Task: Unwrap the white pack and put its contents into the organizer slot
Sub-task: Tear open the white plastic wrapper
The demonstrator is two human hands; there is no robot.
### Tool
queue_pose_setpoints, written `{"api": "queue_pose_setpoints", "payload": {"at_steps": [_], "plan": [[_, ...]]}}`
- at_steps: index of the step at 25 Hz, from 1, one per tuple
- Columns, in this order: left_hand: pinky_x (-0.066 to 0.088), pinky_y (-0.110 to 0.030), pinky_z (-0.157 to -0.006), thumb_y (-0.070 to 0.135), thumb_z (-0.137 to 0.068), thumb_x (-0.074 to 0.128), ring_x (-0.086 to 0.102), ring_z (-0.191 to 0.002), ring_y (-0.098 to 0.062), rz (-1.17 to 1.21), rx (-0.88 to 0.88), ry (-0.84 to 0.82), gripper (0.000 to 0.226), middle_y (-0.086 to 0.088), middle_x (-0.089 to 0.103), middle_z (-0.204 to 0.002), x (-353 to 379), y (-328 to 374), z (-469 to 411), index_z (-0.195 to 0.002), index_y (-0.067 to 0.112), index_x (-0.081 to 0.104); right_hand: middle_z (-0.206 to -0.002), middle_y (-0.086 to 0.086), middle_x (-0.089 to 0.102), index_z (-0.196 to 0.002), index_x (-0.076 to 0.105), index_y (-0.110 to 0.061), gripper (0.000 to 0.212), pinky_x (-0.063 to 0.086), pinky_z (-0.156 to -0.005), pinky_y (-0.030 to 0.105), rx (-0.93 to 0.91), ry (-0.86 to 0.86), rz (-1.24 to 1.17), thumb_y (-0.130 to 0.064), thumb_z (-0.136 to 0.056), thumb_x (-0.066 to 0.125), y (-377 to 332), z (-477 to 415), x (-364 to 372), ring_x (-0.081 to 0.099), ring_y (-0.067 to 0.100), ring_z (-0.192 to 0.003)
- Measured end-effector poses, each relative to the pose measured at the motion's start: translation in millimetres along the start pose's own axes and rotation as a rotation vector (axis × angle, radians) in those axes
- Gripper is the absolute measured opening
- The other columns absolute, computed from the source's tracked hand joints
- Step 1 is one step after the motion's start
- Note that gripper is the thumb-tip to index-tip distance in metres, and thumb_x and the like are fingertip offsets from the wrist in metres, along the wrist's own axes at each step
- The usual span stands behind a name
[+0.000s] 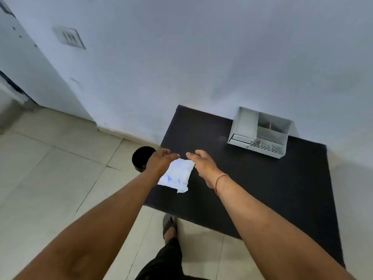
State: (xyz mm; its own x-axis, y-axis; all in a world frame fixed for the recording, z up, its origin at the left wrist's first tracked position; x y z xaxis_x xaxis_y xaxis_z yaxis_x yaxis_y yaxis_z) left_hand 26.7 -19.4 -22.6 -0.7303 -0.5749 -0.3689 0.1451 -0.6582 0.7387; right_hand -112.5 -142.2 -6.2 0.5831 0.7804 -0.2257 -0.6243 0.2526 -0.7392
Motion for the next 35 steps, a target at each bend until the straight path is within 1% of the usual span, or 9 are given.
{"api": "queue_pose_setpoints", "payload": {"at_steps": [4, 11, 13, 16, 19, 22, 25, 31, 35], "plan": [[0.059, -0.052, -0.097, 0.04, -0.09, 0.077, 0.064, -0.116, -0.033, 0.047, -0.286, -0.04, 0.045, -0.011, 0.066, -0.132, 3, -41, -48, -0.126, 0.018, 0.064, -0.13, 0.003, 0.067, -0.13, 0.058, -0.012, 0.042, 0.048, -0.069, 0.027, 0.275, 0.021, -0.056, -0.034, -0.097, 0.069, 42, -55, 22, 0.062, 0.011, -0.089], [0.059, -0.05, -0.095, 0.048, -0.09, 0.079, 0.067, -0.114, -0.033, 0.187, -0.514, -0.132, 0.058, -0.014, 0.066, -0.138, 17, -68, -83, -0.133, 0.014, 0.06, -0.122, 0.008, 0.073, -0.125, 0.064, -0.017, 0.043, 0.063, -0.089, 0.051, 0.429, 0.046, -0.056, -0.02, -0.085, 0.081, 71, -110, 51, 0.073, 0.03, -0.102], [0.059, -0.051, -0.097, 0.063, -0.089, 0.073, 0.068, -0.116, -0.036, 0.275, -0.569, -0.23, 0.07, -0.016, 0.065, -0.141, 18, -56, -84, -0.136, 0.013, 0.059, -0.121, 0.005, 0.073, -0.125, 0.069, -0.017, 0.034, 0.062, -0.091, 0.045, 0.279, 0.013, 0.054, -0.019, -0.092, 0.075, 45, -105, 49, 0.071, 0.027, -0.106], [0.062, -0.054, -0.095, 0.076, -0.087, 0.064, 0.073, -0.115, -0.04, 0.588, -0.608, -0.352, 0.083, -0.021, 0.074, -0.131, 17, -22, -81, -0.131, 0.005, 0.067, -0.112, 0.004, 0.066, -0.117, 0.073, -0.015, 0.023, 0.053, -0.08, 0.025, -0.242, 0.085, 0.521, -0.022, -0.096, 0.066, -11, -73, 33, 0.064, 0.022, -0.102], [0.062, -0.05, -0.087, 0.052, -0.1, 0.06, 0.075, -0.105, -0.037, 0.728, -0.513, -0.447, 0.058, -0.018, 0.081, -0.115, 13, 20, -77, -0.136, 0.007, 0.068, -0.142, 0.001, 0.055, -0.125, 0.073, -0.028, 0.034, 0.045, -0.109, 0.034, -0.518, -0.067, 0.846, -0.021, -0.092, 0.069, -38, -37, 20, 0.048, 0.021, -0.131], [0.062, -0.055, -0.086, 0.021, -0.103, 0.061, 0.076, -0.104, -0.039, 0.681, -0.416, -0.444, 0.036, -0.015, 0.085, -0.104, 16, 47, -73, -0.139, 0.013, 0.064, -0.147, -0.003, 0.052, -0.131, 0.065, -0.028, 0.043, 0.044, -0.113, 0.033, -0.36, -0.005, 0.588, -0.023, -0.089, 0.069, -52, -24, -13, 0.047, 0.016, -0.135], [0.06, -0.06, -0.092, 0.019, -0.105, 0.06, 0.075, -0.113, -0.041, 0.689, -0.356, -0.49, 0.031, -0.014, 0.084, -0.111, 27, 62, -68, -0.136, 0.017, 0.065, -0.127, -0.002, 0.061, -0.122, 0.058, -0.028, 0.037, 0.055, -0.096, 0.033, -0.271, 0.184, 0.559, -0.036, -0.089, 0.072, -56, -25, -37, 0.058, 0.018, -0.116], [0.063, -0.055, -0.086, 0.02, -0.102, 0.065, 0.075, -0.113, -0.041, 0.564, -0.247, -0.619, 0.04, -0.018, 0.077, -0.13, 41, 76, -54, -0.142, 0.016, 0.065, -0.093, -0.006, 0.067, -0.096, 0.07, -0.022, 0.025, 0.052, -0.072, 0.024, -0.073, 0.103, 0.334, -0.038, -0.082, 0.083, -47, -24, -64, 0.064, 0.011, -0.084], [0.064, -0.058, -0.087, -0.002, -0.094, 0.071, 0.073, -0.116, -0.042, 0.375, -0.174, -0.648, 0.05, -0.019, 0.074, -0.132, 48, 78, -46, -0.14, 0.016, 0.064, -0.094, -0.003, 0.079, -0.083, 0.082, -0.018, 0.008, 0.059, -0.093, 0.037, -0.024, -0.016, 0.092, -0.025, -0.083, 0.086, -36, -18, -72, 0.072, 0.016, -0.096]]}}
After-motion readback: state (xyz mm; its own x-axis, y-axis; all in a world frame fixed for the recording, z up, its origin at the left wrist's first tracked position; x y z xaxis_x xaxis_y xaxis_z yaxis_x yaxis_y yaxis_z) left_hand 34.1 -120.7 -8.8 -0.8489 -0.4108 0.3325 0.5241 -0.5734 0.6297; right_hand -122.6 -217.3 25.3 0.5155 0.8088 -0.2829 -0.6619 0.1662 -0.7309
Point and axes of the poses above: each hand's wrist, its own z-axis away from the middle knuckle, its own x-axis out of the palm, y = z × x, the point moved 4 cm from there along -z, towards the middle knuckle
